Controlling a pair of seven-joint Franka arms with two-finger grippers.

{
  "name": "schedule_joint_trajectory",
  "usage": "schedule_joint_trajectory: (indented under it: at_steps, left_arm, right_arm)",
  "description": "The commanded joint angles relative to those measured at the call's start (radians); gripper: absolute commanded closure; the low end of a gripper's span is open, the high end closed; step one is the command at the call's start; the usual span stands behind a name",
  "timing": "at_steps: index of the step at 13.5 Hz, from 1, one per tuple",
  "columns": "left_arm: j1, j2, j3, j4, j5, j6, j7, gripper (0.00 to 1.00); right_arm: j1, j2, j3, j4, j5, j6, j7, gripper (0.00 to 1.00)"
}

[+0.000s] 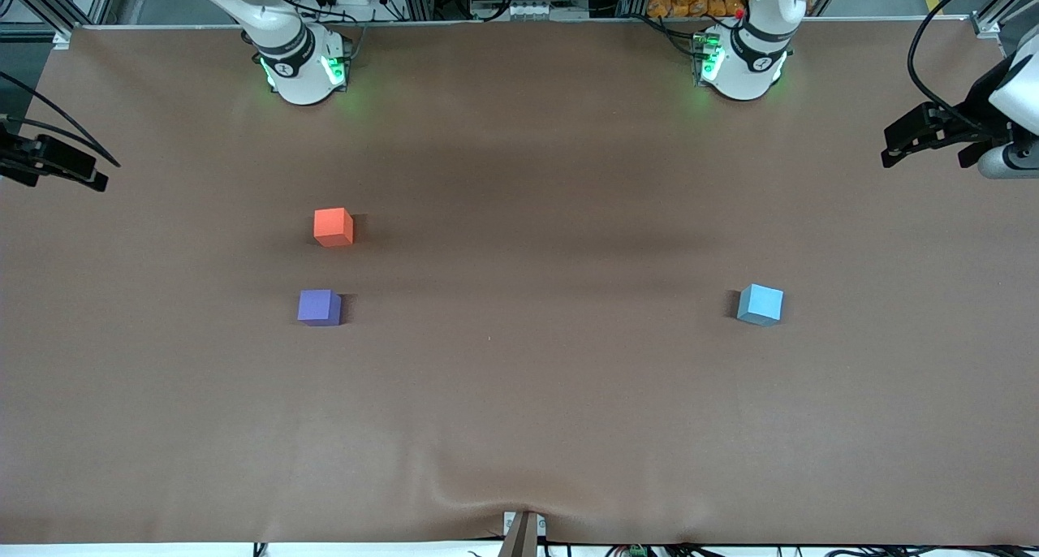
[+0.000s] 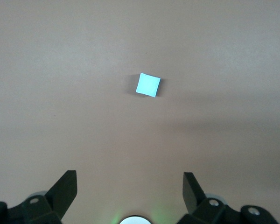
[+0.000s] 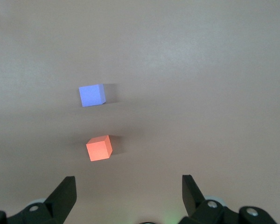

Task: Place blue block between orange and purple blocks

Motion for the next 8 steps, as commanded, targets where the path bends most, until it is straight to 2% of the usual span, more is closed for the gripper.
schedule_joint_trajectory:
  at_steps: [1, 4, 5, 6, 8]
  left_arm:
    - [0.004, 0.006, 0.002, -0.002, -0.019, -0.010, 0.019, 0.00]
    - [-0.005, 0.020, -0.006, -0.008, -0.019, 0.002, 0.017, 0.00]
    - [-0.009, 0.026, -0.009, -0.039, -0.020, 0.031, 0.017, 0.00]
    - [-0.009, 0.026, -0.010, -0.083, -0.020, 0.073, 0.017, 0.00]
    - [-0.008, 0.021, -0.032, -0.250, -0.022, 0.216, 0.019, 0.00]
  right_arm:
    - [0.022, -0.007, 0.008, -0.008, -0.033, 0.010, 0.000, 0.00]
    - [0.045, 0.010, 0.009, -0.010, -0.033, 0.039, 0.006, 0.00]
    - [0.052, 0.016, 0.009, -0.008, -0.033, 0.044, 0.008, 0.00]
    - [0.060, 0.019, 0.009, -0.010, -0.033, 0.051, 0.015, 0.00]
    - [0.060, 0.032, 0.009, -0.011, -0.033, 0.054, 0.016, 0.00]
